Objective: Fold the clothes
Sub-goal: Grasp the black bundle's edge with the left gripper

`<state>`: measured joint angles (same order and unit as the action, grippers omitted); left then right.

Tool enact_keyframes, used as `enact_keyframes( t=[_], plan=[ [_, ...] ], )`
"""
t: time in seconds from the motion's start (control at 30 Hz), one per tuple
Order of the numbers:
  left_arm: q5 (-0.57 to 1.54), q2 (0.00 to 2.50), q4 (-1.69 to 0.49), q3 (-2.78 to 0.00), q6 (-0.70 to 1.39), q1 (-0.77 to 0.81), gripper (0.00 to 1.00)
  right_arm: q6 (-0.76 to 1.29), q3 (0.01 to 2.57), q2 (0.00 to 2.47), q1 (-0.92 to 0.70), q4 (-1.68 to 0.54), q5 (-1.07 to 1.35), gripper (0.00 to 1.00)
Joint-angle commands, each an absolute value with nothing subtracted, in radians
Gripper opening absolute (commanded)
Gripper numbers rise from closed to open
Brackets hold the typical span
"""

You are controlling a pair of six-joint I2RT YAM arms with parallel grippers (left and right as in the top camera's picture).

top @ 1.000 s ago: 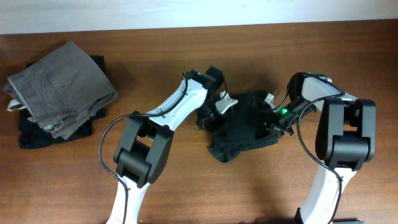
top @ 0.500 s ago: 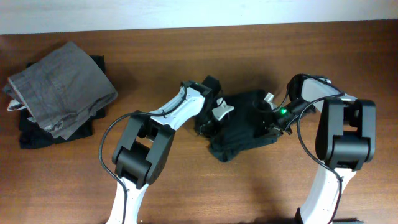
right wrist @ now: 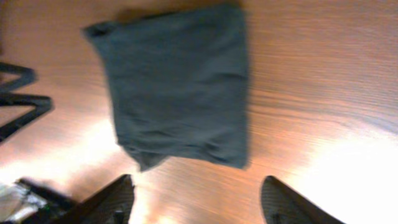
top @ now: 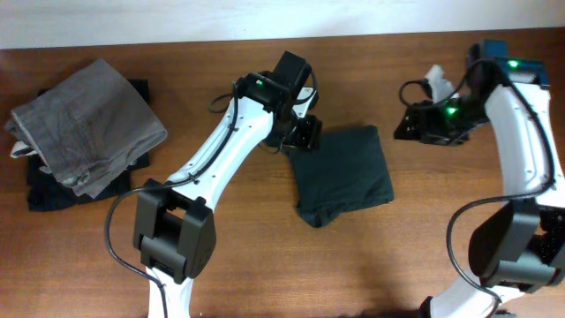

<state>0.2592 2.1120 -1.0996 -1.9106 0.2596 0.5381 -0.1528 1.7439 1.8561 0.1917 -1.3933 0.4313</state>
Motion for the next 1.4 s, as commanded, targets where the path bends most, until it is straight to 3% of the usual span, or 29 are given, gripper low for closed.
enact_keyframes(
  t=[0.0, 0.17, 0.53, 1.17, 1.27, 1.37],
  plan=[
    [0.215, 2.12, -1.072, -1.83, 0.342, 0.543, 0.83, -0.118, 1.738, 1.872, 0.212, -1.394, 0.328, 0.77],
    [0.196, 2.123, -0.926, -1.701, 0.41, 0.555, 0.87, -0.118, 1.737, 1.872, 0.218, -1.359, 0.327, 0.86],
    [0.213, 2.128, -0.74, -1.558, 0.445, 0.619, 0.87, -0.118, 1.737, 1.873, 0.218, -1.328, 0.316, 0.86],
    [0.134, 2.165, -0.741, -1.534, 0.483, 0.678, 0.86, -0.118, 1.737, 1.874, 0.217, -1.329, 0.316, 0.86],
    [0.135, 2.197, -0.733, -1.534, 0.483, 0.68, 0.82, -0.118, 1.737, 1.875, 0.216, -1.331, 0.316, 0.86],
    [0.137, 2.212, -0.731, -1.534, 0.482, 0.681, 0.65, -0.118, 1.737, 1.874, 0.217, -1.328, 0.316, 0.86]
  ],
)
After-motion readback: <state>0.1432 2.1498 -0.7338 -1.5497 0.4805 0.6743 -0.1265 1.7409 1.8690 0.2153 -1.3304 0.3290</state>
